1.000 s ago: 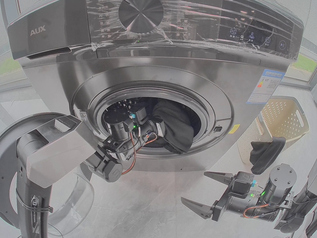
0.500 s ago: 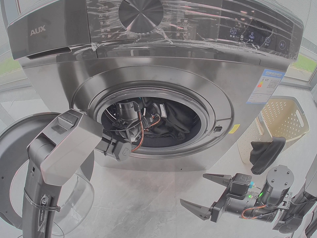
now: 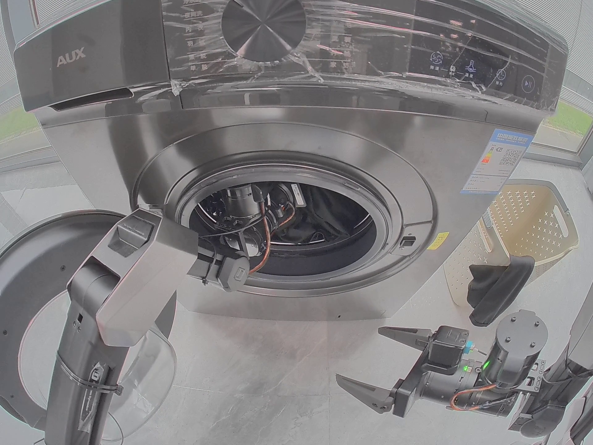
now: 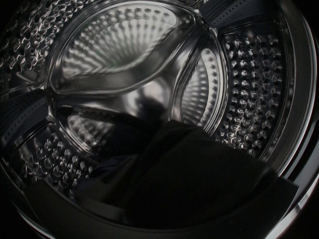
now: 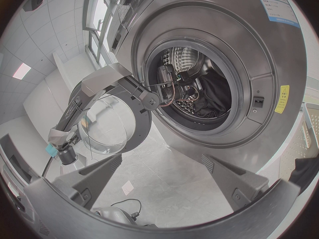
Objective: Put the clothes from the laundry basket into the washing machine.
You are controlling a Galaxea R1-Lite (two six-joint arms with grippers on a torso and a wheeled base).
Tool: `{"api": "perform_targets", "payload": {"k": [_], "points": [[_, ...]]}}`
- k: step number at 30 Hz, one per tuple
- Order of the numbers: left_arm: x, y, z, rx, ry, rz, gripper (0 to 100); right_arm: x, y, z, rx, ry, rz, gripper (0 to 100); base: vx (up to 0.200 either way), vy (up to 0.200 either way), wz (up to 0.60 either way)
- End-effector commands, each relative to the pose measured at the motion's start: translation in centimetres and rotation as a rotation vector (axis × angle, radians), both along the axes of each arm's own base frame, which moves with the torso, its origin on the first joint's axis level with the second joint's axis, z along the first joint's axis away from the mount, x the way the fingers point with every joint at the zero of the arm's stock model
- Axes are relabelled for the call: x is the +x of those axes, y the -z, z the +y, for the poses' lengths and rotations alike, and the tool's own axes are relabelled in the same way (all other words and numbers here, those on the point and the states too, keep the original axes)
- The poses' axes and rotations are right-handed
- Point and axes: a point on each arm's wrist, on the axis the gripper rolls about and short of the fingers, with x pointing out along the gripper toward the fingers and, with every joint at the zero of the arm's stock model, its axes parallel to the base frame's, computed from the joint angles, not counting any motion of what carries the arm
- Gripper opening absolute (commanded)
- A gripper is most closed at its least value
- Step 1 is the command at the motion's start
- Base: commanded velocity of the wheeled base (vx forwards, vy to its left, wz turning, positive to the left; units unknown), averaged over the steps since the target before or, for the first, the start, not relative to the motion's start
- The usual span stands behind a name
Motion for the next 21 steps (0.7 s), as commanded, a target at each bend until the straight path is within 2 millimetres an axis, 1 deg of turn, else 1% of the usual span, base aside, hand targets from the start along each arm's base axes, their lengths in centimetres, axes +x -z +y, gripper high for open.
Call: {"api": "perform_targets", "payload": {"k": [1, 3, 6, 9, 14, 18, 20, 21], "points": [[-1.1, 1.3, -0.4, 0.039, 0.009, 0.08, 100, 0.0, 0.0, 0.0, 0.0, -0.001, 0.0, 100, 0.0, 0.0, 0.0], [-2.1, 1.8, -0.5, 0.075, 0.021, 0.139, 100, 0.0, 0.0, 0.0, 0.0, -0.001, 0.0, 100, 0.0, 0.0, 0.0], [-3.4, 3.1, -0.6, 0.134, 0.046, 0.231, 100, 0.0, 0.0, 0.0, 0.0, -0.001, -0.002, 100, 0.0, 0.0, 0.0], [-4.1, 3.9, -0.7, 0.169, 0.058, 0.274, 100, 0.0, 0.0, 0.0, 0.0, 0.0, -0.002, 100, 0.0, 0.0, 0.0], [-4.3, 4.8, -1.1, 0.212, 0.084, 0.278, 100, -0.1, 0.0, 0.1, -0.001, -0.004, -0.003, 100, 0.0, 0.0, 0.0], [-4.1, 5.1, -1.5, 0.205, 0.09, 0.268, 100, -0.1, 0.0, 0.1, -0.001, -0.004, -0.001, 100, 0.0, 0.0, 0.0], [-3.7, 5.2, -1.8, 0.193, 0.088, 0.236, 100, -0.1, 0.0, 0.1, -0.002, -0.004, -0.002, 100, 0.0, 0.0, 0.0], [-3.6, 5.3, -1.8, 0.192, 0.088, 0.235, 0, -0.1, 0.0, 0.1, -0.001, -0.006, -0.002, 100, 0.0, 0.0, 0.0]]}}
